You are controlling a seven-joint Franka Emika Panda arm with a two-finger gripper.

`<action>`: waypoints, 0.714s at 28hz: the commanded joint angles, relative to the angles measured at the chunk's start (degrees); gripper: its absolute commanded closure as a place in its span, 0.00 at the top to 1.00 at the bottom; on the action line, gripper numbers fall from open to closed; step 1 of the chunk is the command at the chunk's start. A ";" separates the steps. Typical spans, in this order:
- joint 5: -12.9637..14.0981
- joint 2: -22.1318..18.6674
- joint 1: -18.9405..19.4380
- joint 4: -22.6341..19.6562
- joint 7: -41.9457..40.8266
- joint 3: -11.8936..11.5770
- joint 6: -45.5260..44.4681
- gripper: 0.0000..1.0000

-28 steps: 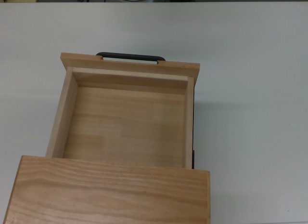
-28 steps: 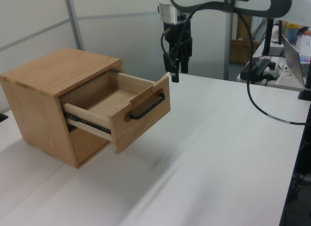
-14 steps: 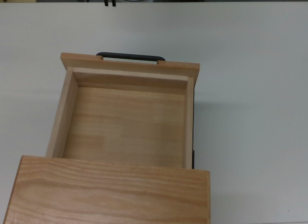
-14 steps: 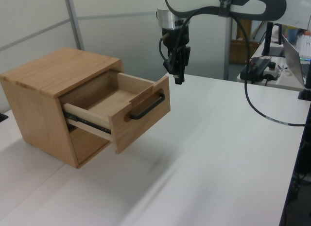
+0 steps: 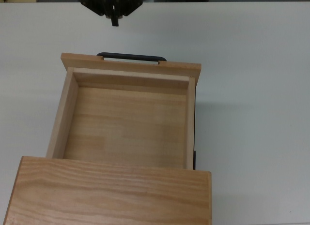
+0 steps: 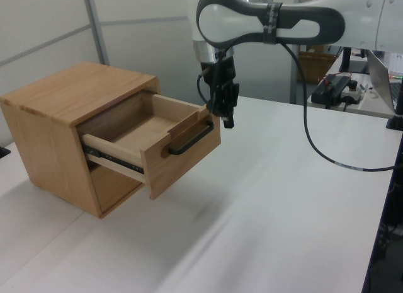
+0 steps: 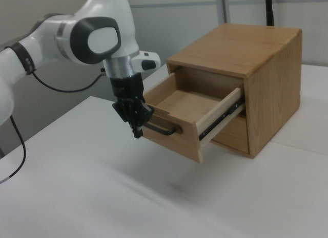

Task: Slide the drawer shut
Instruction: 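Move the gripper toward the black handle of the open drawer, then lower the gripper onto the black handle of the open drawer, then push the drawer by its handle into the wooden cabinet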

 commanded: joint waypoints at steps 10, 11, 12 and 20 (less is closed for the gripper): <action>-0.36 3.87 0.50 -1.09 1.00 1.09 14.59 0.00; -0.36 3.96 0.50 -1.09 0.92 1.01 15.21 0.00; -0.36 3.97 0.50 -1.09 0.92 1.01 15.82 0.00; -0.36 5.37 0.59 -1.09 0.92 1.09 23.99 0.00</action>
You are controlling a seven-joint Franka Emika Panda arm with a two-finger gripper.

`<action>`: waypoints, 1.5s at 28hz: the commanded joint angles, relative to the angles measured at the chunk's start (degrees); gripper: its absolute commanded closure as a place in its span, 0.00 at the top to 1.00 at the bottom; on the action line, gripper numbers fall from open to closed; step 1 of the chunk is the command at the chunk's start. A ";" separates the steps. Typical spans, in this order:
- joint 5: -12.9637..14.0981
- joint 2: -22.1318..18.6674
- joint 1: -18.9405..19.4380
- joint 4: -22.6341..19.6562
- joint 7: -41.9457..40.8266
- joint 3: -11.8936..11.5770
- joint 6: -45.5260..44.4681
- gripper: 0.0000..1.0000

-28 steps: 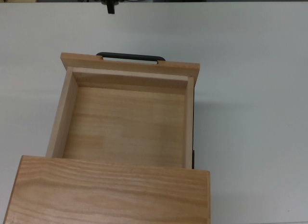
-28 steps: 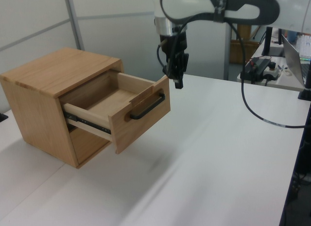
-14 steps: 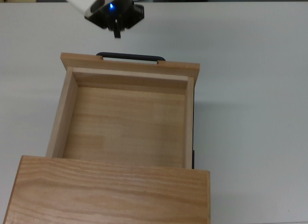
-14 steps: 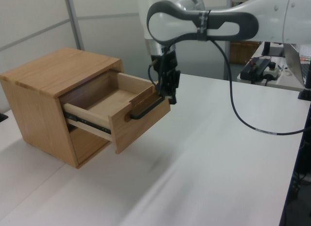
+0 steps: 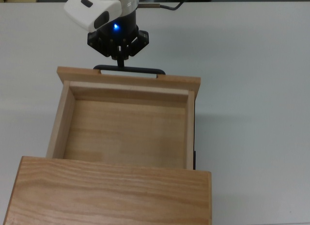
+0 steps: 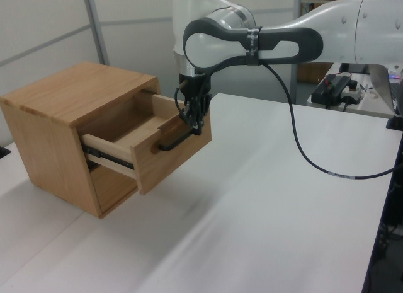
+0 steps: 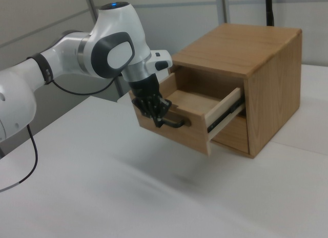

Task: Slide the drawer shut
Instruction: 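Push the drawer by its handle into the wooden cabinet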

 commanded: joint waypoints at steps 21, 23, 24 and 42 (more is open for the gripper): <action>-3.60 11.59 1.56 -0.40 0.55 -0.27 49.99 0.00; -4.13 13.26 1.65 -0.49 0.46 -0.62 58.07 0.00; -4.39 13.79 1.56 -0.49 0.46 -0.62 60.62 0.00; -5.01 12.22 1.21 -0.67 0.81 -0.88 53.46 0.00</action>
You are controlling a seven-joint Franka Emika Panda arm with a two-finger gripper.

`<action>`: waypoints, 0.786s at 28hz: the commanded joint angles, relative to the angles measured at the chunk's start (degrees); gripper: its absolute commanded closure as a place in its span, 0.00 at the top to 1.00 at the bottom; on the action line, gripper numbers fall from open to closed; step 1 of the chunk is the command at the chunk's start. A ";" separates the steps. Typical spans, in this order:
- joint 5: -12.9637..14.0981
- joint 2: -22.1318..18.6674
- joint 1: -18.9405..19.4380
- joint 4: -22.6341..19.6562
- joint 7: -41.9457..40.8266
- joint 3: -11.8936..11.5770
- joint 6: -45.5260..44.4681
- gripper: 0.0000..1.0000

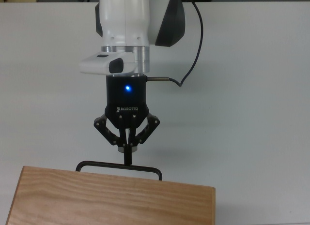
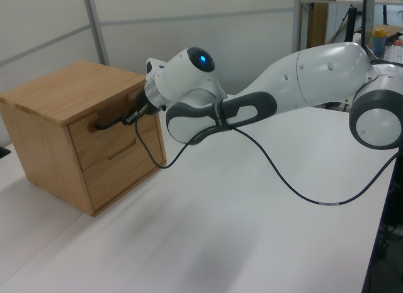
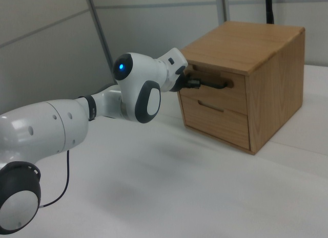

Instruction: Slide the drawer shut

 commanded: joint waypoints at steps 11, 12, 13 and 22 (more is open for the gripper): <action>-0.03 -12.95 0.24 1.41 1.07 0.09 -42.37 0.00; 0.14 -13.74 0.24 1.50 1.07 0.09 -44.30 0.00; 0.66 -14.88 0.24 1.41 1.07 0.09 -47.97 0.00; 2.16 -20.25 0.24 2.90 1.07 0.00 -64.52 0.00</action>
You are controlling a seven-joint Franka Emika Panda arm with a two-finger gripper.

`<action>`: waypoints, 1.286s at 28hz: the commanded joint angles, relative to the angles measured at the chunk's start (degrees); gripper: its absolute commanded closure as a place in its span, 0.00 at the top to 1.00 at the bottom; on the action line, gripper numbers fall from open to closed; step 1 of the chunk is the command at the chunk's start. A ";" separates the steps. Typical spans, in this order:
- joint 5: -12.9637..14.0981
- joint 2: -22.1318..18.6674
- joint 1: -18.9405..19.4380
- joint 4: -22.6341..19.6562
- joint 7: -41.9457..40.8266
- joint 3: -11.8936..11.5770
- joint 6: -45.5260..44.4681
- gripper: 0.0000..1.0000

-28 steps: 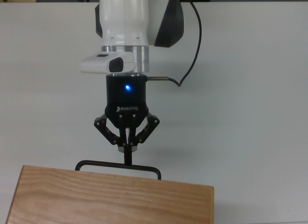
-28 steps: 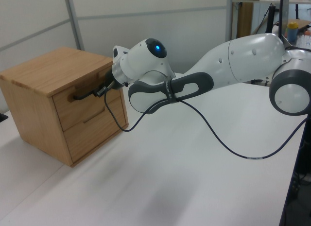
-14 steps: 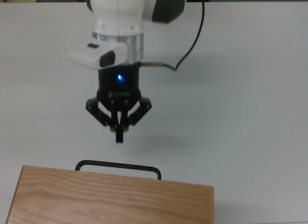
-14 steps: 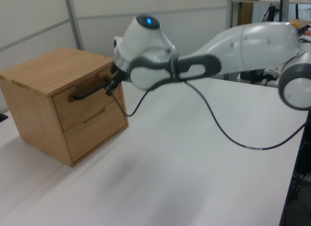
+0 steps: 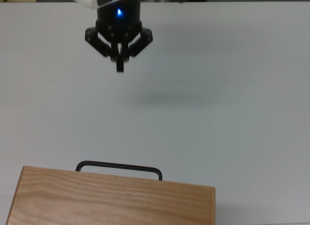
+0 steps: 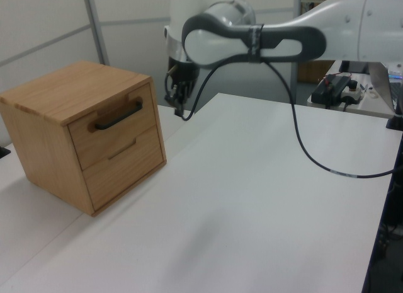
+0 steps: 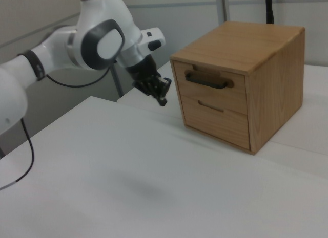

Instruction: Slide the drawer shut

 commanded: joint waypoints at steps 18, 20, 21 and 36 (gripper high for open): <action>2.64 -7.96 0.08 -0.18 5.96 -0.97 -22.97 1.00; 2.64 -7.96 0.08 -0.26 6.31 -0.88 -23.23 1.00; 2.64 -7.96 0.08 -0.26 6.31 -0.88 -23.32 1.00; 2.73 -8.05 0.17 -0.26 5.79 -0.62 -23.32 1.00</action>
